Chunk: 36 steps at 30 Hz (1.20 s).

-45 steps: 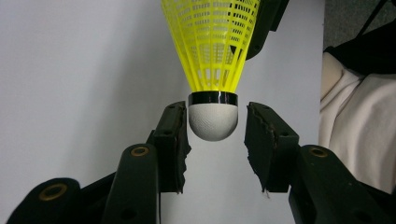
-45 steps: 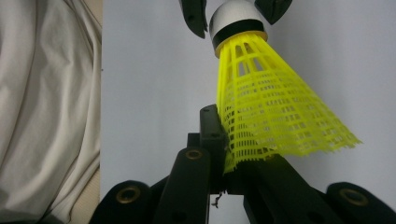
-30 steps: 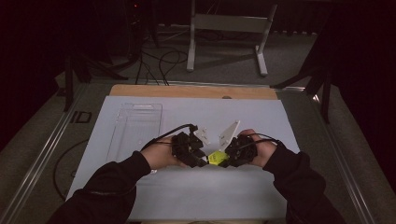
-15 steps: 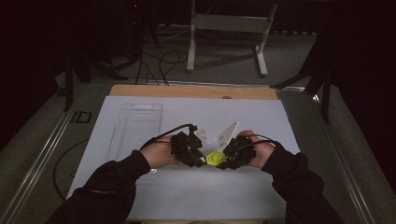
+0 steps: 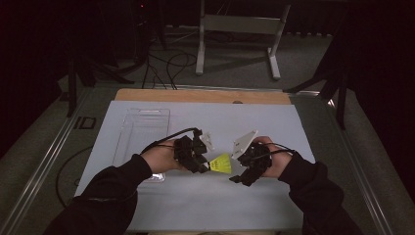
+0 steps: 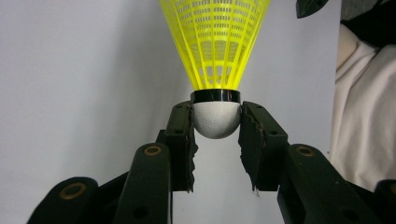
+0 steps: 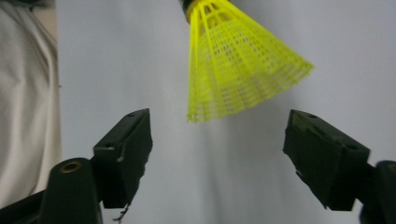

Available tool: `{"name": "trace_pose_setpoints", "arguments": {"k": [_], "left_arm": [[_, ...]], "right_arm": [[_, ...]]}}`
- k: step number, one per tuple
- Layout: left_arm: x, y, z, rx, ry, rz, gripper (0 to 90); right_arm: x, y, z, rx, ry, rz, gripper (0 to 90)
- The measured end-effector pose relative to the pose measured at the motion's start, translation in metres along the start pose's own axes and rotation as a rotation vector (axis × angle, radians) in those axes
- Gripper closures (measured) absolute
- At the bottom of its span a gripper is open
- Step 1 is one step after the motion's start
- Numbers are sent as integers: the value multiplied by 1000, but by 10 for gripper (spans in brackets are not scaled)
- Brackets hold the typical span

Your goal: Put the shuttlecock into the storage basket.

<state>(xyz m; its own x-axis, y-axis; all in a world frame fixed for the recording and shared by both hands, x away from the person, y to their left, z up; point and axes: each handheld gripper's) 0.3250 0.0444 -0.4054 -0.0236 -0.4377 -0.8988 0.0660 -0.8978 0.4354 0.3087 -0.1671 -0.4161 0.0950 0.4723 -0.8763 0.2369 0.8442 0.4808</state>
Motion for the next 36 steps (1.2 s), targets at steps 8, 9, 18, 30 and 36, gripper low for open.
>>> {"name": "trace_pose_setpoints", "arguments": {"k": [8, 9, 18, 30, 36], "left_arm": [[-4, -4, -1, -4, 6, -19, 667], [-5, -4, -1, -5, 14, -21, 668], [-17, -12, -5, -54, 27, -31, 668], [-47, -27, -12, -116, 54, -55, 668], [-64, -42, -13, -149, 89, -57, 668]], "right_arm": [[-1, -11, 3, 29, 2, 37, 113], [-3, -14, 3, 34, -6, 59, 114], [-16, -29, 5, 71, -30, 141, 115], [-26, -52, 0, 104, -53, 276, 111], [-31, -64, -5, 118, -60, 341, 101]]}}
Point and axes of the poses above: each handheld gripper's, and its own axes: x roughly forward along the jaws, y roughly out of its top, z roughly to its right, and after that the axes turned 7 degrees about x, right-handed
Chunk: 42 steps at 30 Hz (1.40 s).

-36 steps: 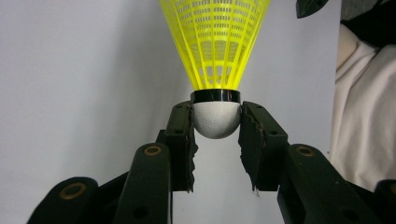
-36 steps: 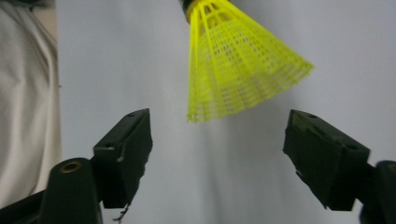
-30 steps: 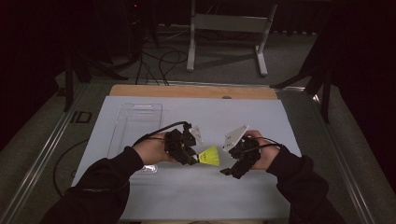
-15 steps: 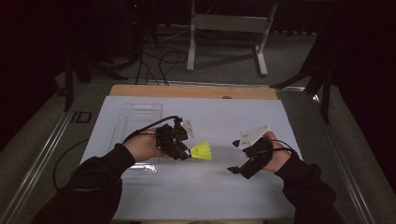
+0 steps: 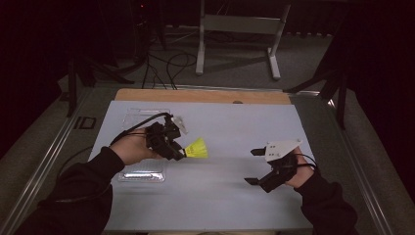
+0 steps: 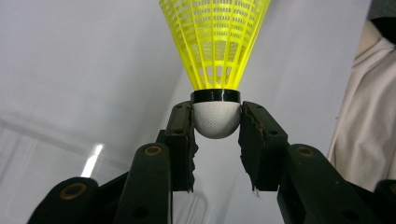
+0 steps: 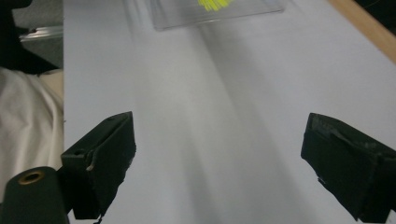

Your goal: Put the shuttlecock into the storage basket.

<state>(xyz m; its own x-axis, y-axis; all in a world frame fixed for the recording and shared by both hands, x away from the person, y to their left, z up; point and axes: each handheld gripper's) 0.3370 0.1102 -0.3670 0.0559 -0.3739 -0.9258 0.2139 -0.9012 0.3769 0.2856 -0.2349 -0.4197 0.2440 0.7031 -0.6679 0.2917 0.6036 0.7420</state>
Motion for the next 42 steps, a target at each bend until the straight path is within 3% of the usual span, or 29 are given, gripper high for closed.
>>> {"name": "trace_pose_setpoints", "arguments": {"k": [7, 14, 15, 16, 17, 20, 24, 30, 38, 42], "left_arm": [[-19, -28, -7, -78, 39, 1, 668], [-35, -59, -13, -149, 88, 2, 668], [-37, -67, -13, -177, 87, -1, 668], [-38, -69, -13, -178, 95, -5, 668], [-41, -79, -14, -222, 101, -9, 668], [-43, -86, -15, -233, 114, -11, 668], [-53, -107, -16, -327, 158, -5, 668], [-57, -116, -14, -377, 200, -3, 667], [-51, -130, -13, -441, 219, -27, 667], [-46, -133, -12, -440, 221, -24, 667]], "right_arm": [[-8, -8, -3, 7, -47, 37, 102], [-11, -15, -5, 23, -51, 82, 101], [-11, -16, -5, 25, -49, 89, 101], [-12, -18, -5, 28, -53, 93, 101], [-13, -21, -6, 33, -61, 98, 101], [-13, -22, -6, 33, -59, 105, 102], [-13, -31, -8, 64, -59, 109, 102], [-14, -37, -9, 75, -78, 118, 102], [-14, -46, -8, 101, -89, 143, 102], [-12, -52, -8, 120, -82, 159, 102]]}}
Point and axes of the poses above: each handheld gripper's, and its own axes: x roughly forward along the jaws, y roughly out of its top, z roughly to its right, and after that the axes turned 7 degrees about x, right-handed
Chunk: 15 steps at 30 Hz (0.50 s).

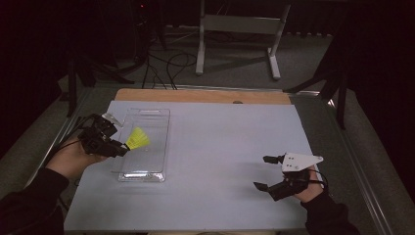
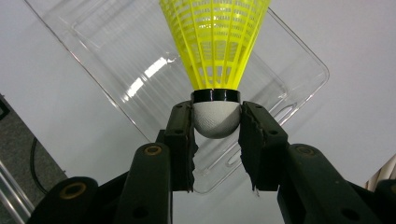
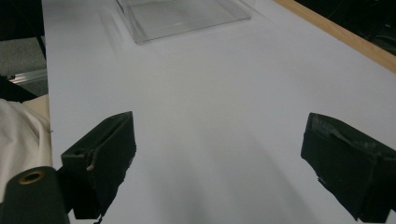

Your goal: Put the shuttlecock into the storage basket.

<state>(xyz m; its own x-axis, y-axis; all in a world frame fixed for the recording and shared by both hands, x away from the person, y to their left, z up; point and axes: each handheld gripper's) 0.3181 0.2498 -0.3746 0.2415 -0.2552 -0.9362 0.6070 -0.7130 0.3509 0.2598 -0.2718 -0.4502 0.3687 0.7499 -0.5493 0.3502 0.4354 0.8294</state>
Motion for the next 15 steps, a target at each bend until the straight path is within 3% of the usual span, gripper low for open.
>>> {"name": "trace_pose_setpoints", "arguments": {"k": [9, 15], "left_arm": [[16, -12, -5, -43, -6, 8, 667], [26, -18, -7, -44, -21, -4, 667]], "right_arm": [[2, -8, 2, 27, 3, 0, 102], [4, -10, 2, 28, 5, -5, 102]]}}
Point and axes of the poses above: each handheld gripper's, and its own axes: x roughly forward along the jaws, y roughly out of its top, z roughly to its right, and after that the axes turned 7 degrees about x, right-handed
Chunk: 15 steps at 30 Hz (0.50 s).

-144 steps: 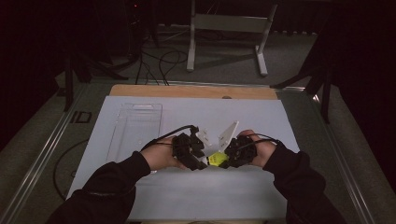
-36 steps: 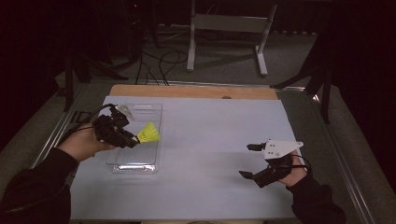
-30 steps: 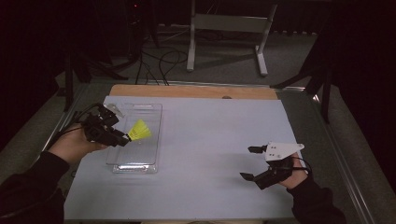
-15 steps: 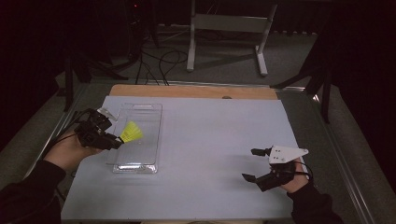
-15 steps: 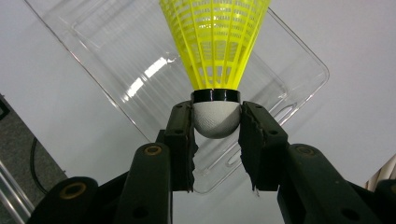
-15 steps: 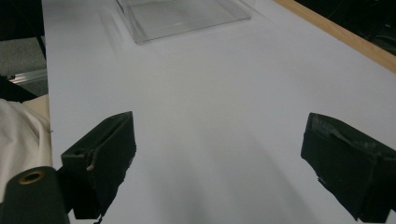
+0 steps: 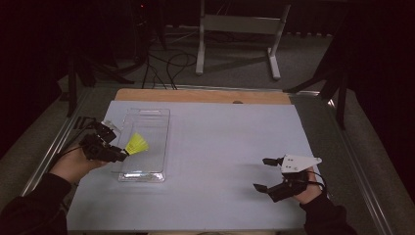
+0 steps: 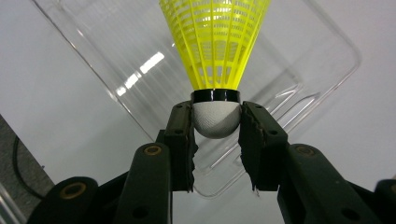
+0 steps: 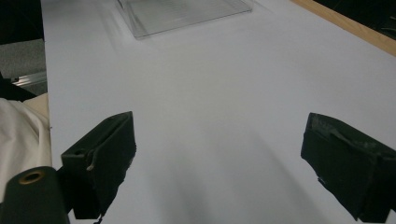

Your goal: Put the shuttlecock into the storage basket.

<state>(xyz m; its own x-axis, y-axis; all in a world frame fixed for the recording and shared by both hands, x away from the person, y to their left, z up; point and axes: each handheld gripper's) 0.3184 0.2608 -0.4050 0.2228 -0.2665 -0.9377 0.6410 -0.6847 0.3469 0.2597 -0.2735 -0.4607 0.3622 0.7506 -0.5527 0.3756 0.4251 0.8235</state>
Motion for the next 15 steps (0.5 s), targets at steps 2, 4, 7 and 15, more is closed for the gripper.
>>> {"name": "trace_pose_setpoints", "arguments": {"k": [2, 4, 7, 15], "left_arm": [[3, -2, 0, -6, 1, -1, 667], [6, -3, -1, -11, -2, -4, 667], [10, -6, -3, -17, 1, -16, 666], [21, -11, -5, -29, -3, -37, 666]], "right_arm": [[1, 0, 0, 2, 4, 1, 102], [1, 0, 0, 0, 4, 1, 102], [2, -1, 0, 7, 7, -2, 102], [2, -1, 1, 6, 8, 2, 102]]}}
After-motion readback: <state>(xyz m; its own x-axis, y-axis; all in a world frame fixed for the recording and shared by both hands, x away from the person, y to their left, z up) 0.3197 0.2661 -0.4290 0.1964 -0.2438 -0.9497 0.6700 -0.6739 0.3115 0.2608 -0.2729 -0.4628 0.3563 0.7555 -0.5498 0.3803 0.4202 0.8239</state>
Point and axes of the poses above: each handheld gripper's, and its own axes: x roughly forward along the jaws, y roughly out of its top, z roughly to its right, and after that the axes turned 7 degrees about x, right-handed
